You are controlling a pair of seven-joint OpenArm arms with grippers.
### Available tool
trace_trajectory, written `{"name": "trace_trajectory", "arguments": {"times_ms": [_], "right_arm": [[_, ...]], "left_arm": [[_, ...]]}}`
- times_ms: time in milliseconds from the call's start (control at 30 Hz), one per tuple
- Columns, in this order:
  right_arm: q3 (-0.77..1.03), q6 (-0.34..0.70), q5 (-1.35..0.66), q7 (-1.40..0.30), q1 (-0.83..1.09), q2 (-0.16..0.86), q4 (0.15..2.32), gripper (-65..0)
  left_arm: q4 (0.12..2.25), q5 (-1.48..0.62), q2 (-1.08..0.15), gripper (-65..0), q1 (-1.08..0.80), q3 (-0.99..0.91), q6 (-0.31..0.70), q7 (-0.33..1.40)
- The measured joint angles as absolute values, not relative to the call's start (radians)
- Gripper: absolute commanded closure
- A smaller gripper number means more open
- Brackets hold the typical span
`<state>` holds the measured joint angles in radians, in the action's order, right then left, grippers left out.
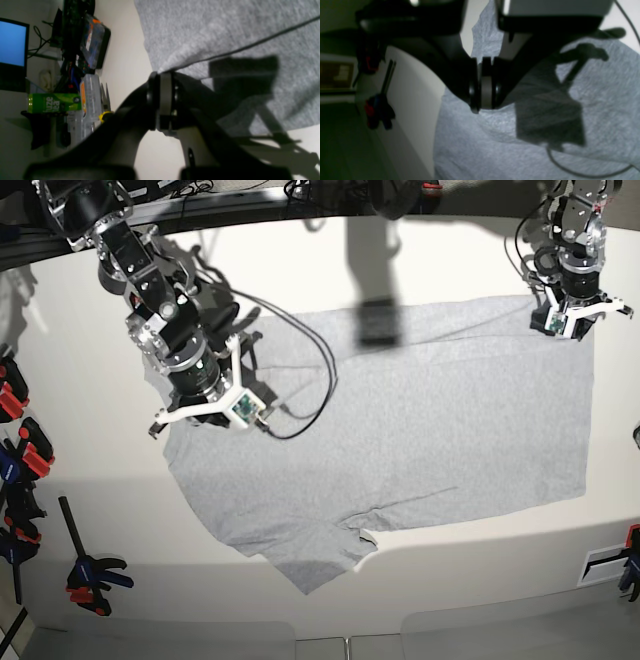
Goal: Fold the T-shirt properly
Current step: 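Move the right gripper out over the shirt body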
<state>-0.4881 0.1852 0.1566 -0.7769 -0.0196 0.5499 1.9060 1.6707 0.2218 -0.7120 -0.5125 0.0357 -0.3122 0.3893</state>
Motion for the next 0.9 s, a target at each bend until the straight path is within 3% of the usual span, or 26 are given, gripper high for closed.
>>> {"name": "trace_trajectory", "arguments": {"times_ms": [233,400,900], "right_arm": [[-0.488,0.178,0.168,-0.779,-0.020,0.532,1.906,0.0],[-0.486,0.104,0.234,-0.809,-0.019,0.508,1.901,0.0],[-0.487,0.108,0.235,-0.794,-0.019,0.482,1.890,0.0]], "left_arm": [[1.671,0.222,-0.712,0.0,-0.512,0.036,-0.312,0.388],[1.671,0.222,-0.712,0.0,-0.512,0.036,-0.312,0.384],[1.670,0.217,-0.711,0.0,-0.440,0.036,-0.311,0.307]]}}
